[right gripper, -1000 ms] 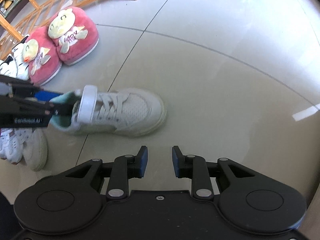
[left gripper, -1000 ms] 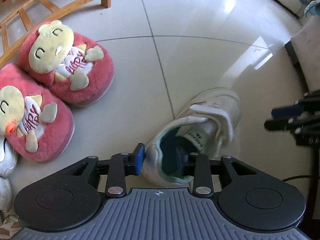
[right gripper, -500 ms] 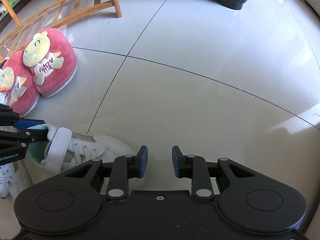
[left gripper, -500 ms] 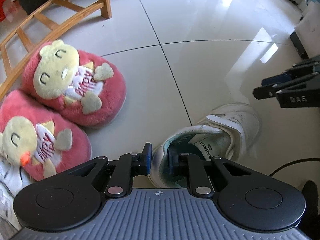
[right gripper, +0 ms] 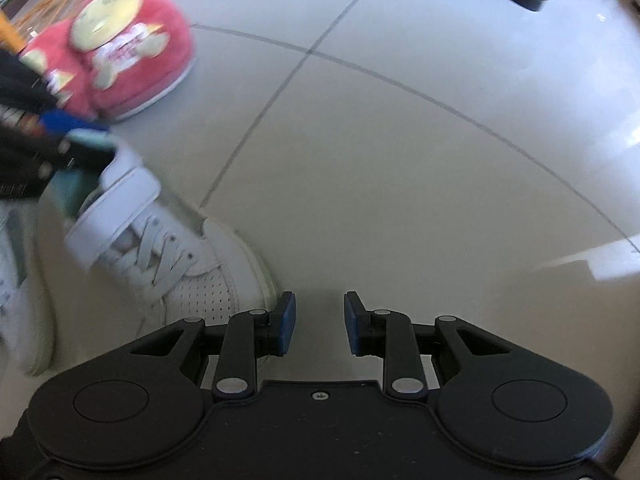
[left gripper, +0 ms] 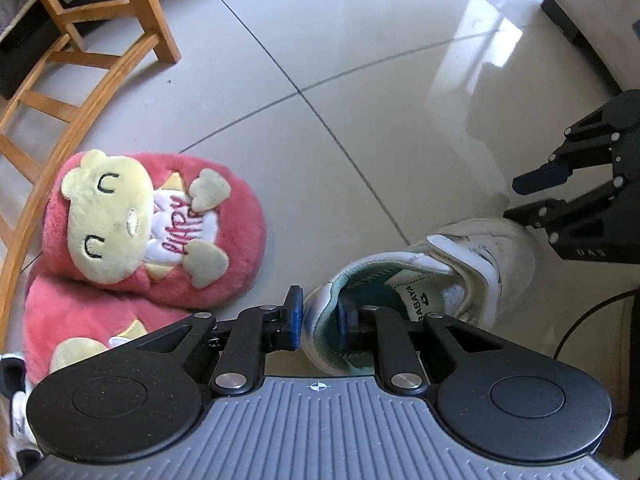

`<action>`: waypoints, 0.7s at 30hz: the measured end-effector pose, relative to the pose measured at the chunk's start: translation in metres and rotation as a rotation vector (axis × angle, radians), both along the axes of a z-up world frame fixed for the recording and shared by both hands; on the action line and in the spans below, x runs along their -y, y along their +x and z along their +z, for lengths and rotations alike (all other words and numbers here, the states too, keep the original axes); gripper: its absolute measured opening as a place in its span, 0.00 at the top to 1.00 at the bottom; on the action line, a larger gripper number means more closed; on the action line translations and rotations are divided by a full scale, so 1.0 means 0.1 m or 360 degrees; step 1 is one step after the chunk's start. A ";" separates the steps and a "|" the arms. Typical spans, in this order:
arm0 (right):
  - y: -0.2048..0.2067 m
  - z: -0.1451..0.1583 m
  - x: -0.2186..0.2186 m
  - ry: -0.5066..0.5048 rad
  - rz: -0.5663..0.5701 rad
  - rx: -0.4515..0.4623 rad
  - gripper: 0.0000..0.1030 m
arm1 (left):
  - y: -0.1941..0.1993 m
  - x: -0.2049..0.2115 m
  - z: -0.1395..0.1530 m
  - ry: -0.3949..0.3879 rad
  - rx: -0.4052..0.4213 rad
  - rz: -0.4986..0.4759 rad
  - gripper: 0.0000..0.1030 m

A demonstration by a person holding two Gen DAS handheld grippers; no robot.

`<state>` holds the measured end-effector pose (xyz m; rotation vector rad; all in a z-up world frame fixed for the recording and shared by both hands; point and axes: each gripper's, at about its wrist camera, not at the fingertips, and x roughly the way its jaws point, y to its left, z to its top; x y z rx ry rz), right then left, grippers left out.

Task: Organize scattered shoes
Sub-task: 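Carry the sneaker with the left gripper beside its matching sneaker near the slippers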

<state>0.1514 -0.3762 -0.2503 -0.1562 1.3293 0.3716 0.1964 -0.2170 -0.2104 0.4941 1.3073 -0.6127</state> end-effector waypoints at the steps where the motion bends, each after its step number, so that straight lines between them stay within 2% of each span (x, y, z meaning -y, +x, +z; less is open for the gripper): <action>1: -0.02 0.00 -0.03 0.0009 0.0014 -0.0004 0.72 | 0.00 -0.02 -0.01 0.0005 -0.0005 -0.0007 0.83; 13: -0.24 0.03 -0.41 0.0071 0.0131 -0.0012 0.72 | -0.04 -0.33 -0.01 0.0124 -0.0056 -0.0074 0.83; 21: -0.37 0.07 -0.66 0.0067 0.0283 -0.0003 0.72 | -0.11 -0.47 -0.04 0.0154 -0.0082 -0.0089 0.83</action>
